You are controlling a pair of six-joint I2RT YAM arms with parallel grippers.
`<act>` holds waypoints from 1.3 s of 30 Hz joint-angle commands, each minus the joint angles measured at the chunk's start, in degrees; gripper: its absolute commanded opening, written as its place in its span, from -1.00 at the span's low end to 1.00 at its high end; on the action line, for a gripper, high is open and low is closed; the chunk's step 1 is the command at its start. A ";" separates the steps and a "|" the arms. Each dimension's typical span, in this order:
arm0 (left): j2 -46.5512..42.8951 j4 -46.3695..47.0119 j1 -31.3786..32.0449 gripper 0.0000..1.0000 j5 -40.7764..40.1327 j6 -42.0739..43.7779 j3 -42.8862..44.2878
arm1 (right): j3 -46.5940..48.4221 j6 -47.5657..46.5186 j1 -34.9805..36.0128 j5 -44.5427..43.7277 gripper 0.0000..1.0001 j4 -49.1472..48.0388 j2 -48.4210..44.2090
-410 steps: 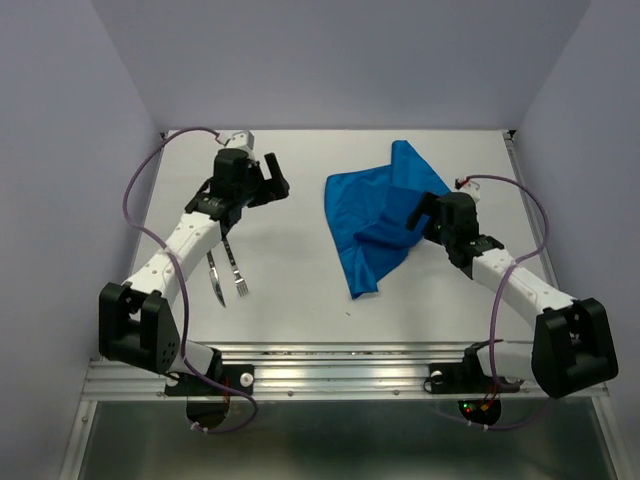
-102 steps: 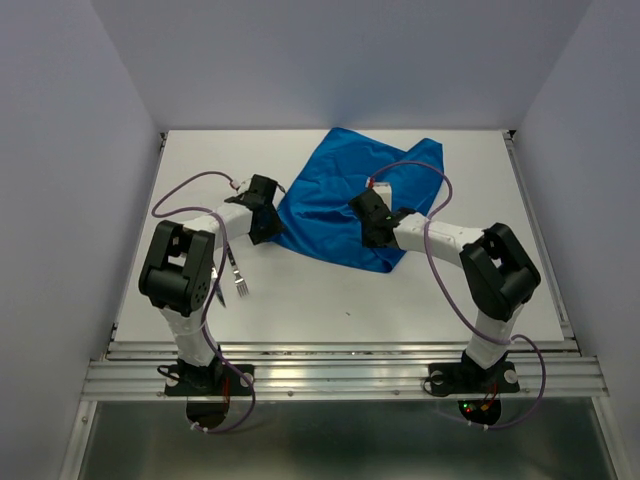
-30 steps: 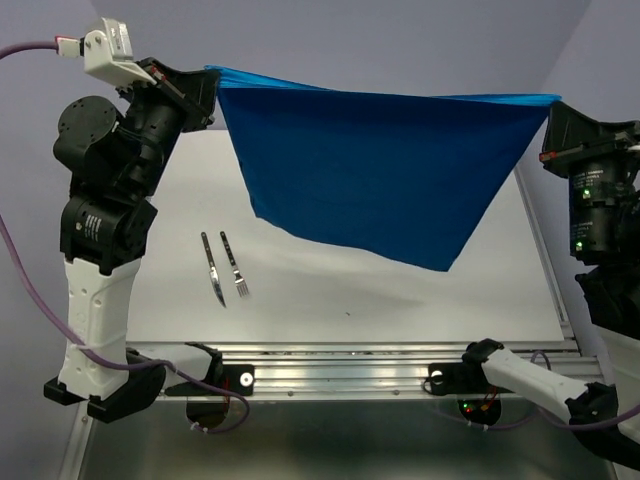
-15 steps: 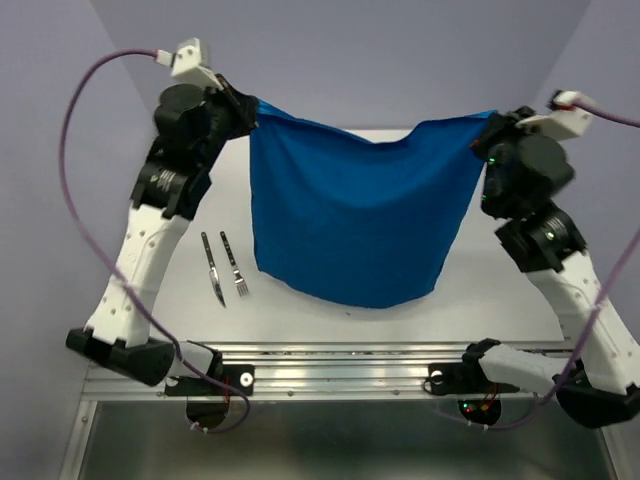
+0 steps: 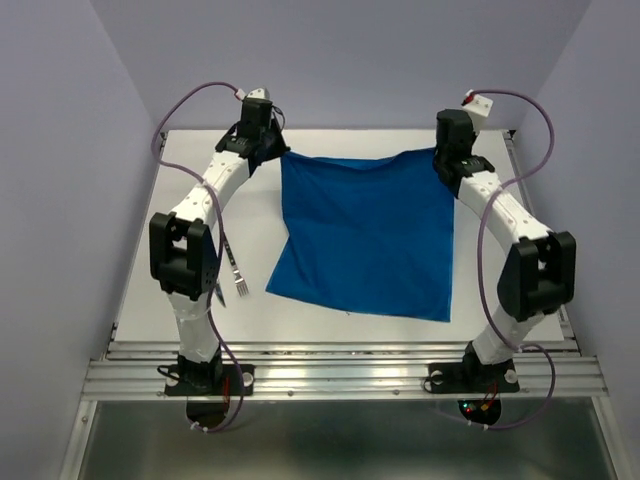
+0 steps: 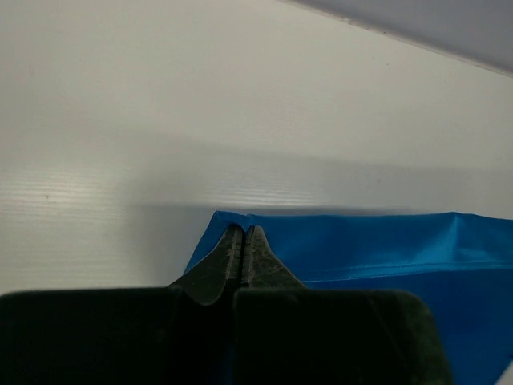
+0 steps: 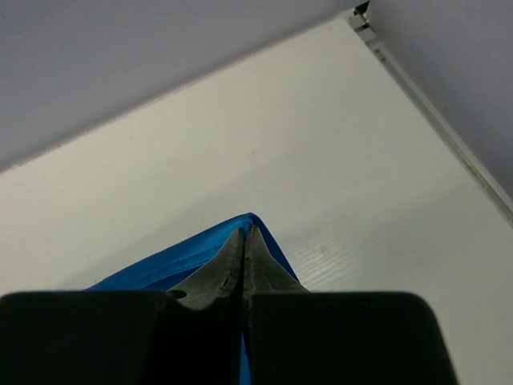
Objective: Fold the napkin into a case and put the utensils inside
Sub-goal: Flatten out the crumpled napkin at the center of the board.
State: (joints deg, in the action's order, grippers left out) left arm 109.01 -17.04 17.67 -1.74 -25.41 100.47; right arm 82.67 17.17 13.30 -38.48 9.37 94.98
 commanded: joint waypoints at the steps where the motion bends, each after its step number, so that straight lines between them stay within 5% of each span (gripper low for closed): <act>1: 5.83 2.63 -3.51 -1.00 5.42 -0.70 9.19 | 7.75 2.08 -3.01 6.74 -0.99 -4.80 9.15; 7: 17.63 -2.29 -5.36 -1.00 9.12 0.45 22.66 | 18.65 1.64 -5.04 11.31 -0.99 -4.71 21.90; 16: 21.95 -3.79 -7.04 -1.00 13.16 2.29 28.82 | 21.74 7.52 -7.67 18.96 -0.99 -3.83 23.59; 21: 12.56 -0.55 -6.95 -1.00 15.97 3.43 21.19 | 16.57 10.07 -7.67 22.74 -0.99 -4.00 14.55; 31: -16.85 1.47 -6.69 -1.00 20.54 4.41 7.39 | 4.71 7.79 -7.67 26.88 -0.99 0.39 -18.22; 39: -33.50 4.03 -6.60 -1.00 21.87 2.73 3.60 | 8.11 8.58 -7.67 28.63 -0.99 6.36 -33.62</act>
State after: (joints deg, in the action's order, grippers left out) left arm 78.78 -15.18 11.14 18.96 -22.70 105.45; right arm 88.97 25.74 5.67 -11.46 11.53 61.93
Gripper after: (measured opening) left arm 0.039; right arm 0.014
